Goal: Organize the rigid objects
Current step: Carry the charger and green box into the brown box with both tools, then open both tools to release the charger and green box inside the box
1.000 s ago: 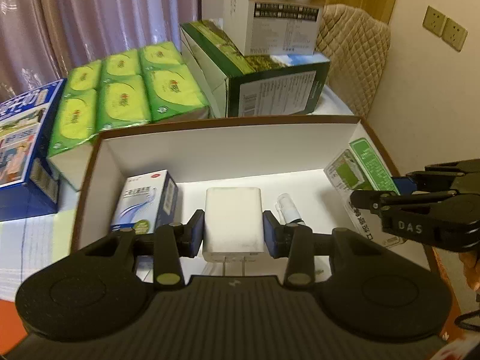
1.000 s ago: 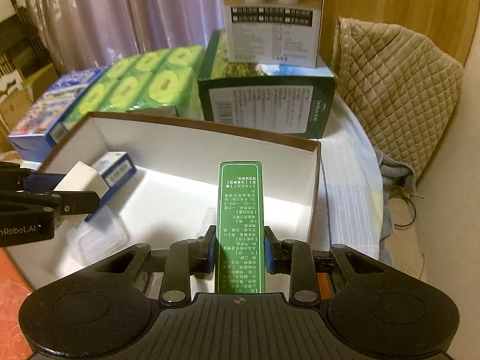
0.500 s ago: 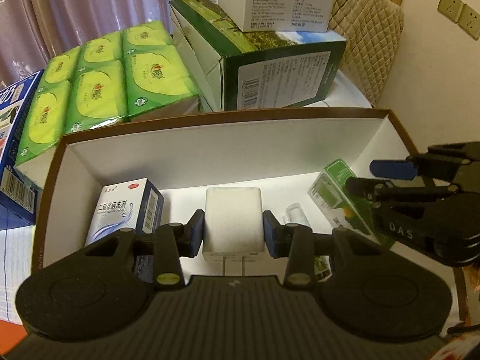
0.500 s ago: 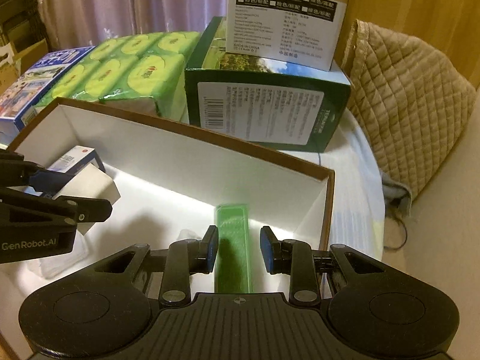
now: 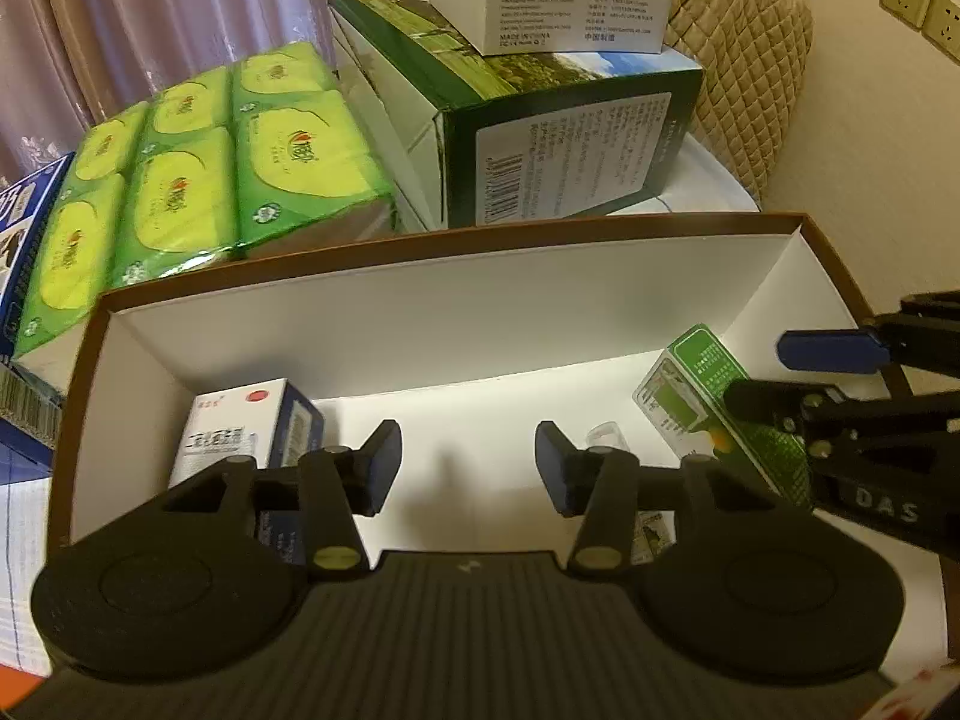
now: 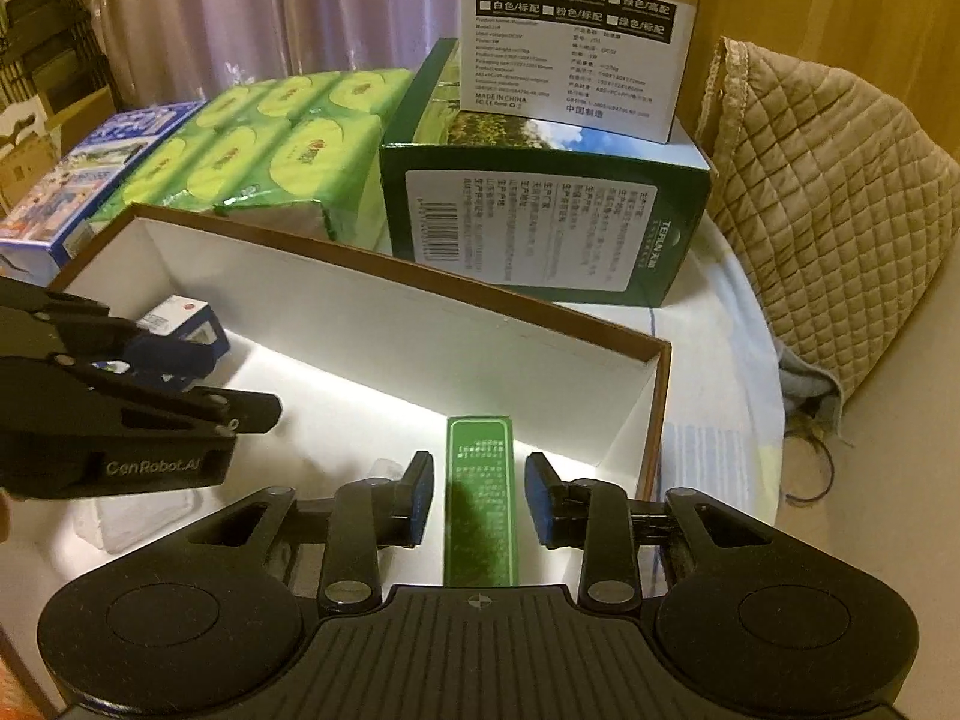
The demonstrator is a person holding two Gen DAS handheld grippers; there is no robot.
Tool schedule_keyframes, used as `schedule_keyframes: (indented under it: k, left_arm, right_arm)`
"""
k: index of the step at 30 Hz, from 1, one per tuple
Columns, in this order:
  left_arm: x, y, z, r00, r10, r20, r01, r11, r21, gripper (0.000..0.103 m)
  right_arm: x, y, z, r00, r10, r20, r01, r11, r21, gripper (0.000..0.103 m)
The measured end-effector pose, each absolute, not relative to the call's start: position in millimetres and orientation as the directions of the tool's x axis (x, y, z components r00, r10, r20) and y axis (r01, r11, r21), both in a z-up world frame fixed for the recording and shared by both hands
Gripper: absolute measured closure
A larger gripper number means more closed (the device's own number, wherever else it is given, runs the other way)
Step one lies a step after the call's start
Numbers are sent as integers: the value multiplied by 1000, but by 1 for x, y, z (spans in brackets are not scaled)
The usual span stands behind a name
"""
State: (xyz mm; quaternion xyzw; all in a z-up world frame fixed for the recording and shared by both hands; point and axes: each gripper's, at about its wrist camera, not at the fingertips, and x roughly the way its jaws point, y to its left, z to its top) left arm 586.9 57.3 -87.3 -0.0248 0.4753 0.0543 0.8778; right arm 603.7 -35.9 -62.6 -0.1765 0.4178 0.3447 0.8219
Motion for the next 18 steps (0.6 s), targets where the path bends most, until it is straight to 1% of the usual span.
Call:
schedule_keyframes:
  k: [2, 3, 5, 8, 13, 18]
  left_arm:
    - [582, 59, -83, 542, 75, -837, -119, 993, 12, 57]
    - [578, 60, -80, 543, 79, -836, -121, 993, 15, 56]
    - [571, 61, -75, 543, 85, -835, -125, 992, 20, 52]
    - [556, 64, -67, 542, 94, -835, -137, 990, 22, 52]
    - [530, 66, -50, 558, 93, -825, -159, 987, 4, 51]
    - [507, 64, -34, 574, 100, -813, -175, 985, -2, 51]
  right_arm:
    - [600, -41, -59, 402, 439, -804, -713, 701, 26, 61]
    - [598, -44, -56, 396, 454, -798, -714, 698, 42, 59]
    - [593, -48, -51, 390, 468, -793, -717, 695, 58, 51]
    - [584, -54, -46, 384, 479, -789, -720, 691, 69, 46]
    - [568, -63, -40, 376, 486, -789, -720, 689, 82, 43]
    - [554, -72, -35, 381, 486, -787, -703, 705, 94, 42]
